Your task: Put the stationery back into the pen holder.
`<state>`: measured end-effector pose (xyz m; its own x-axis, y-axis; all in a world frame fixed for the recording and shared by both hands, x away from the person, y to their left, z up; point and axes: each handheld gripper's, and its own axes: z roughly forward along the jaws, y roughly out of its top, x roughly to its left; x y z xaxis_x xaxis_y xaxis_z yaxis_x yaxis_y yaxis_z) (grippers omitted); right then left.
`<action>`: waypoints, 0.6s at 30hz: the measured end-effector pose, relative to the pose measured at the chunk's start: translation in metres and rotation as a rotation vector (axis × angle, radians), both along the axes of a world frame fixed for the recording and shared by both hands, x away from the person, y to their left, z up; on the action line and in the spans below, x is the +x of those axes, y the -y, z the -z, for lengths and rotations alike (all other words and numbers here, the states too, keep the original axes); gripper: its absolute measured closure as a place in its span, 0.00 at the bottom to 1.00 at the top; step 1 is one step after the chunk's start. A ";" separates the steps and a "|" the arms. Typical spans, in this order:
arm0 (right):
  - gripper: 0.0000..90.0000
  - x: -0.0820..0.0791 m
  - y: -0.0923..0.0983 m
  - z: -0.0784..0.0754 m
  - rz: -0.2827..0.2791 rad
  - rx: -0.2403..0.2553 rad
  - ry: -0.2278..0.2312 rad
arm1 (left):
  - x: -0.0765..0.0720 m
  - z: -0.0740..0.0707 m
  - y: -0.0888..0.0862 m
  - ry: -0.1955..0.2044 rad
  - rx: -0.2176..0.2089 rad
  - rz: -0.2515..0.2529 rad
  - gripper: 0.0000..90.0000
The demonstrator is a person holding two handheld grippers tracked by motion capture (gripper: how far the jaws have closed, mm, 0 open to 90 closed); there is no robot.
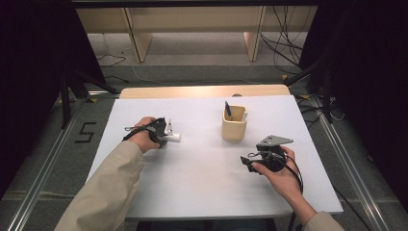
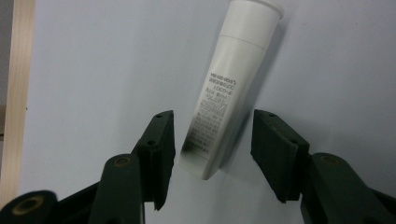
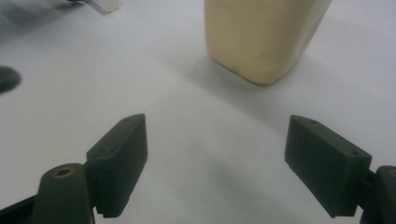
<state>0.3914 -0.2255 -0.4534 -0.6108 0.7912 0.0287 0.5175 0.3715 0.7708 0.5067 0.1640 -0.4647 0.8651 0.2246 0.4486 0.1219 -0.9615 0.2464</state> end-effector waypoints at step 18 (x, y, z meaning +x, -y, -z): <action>0.24 0.000 0.000 0.000 -0.002 -0.002 -0.002 | 0.005 0.001 0.007 -0.018 0.046 0.061 0.60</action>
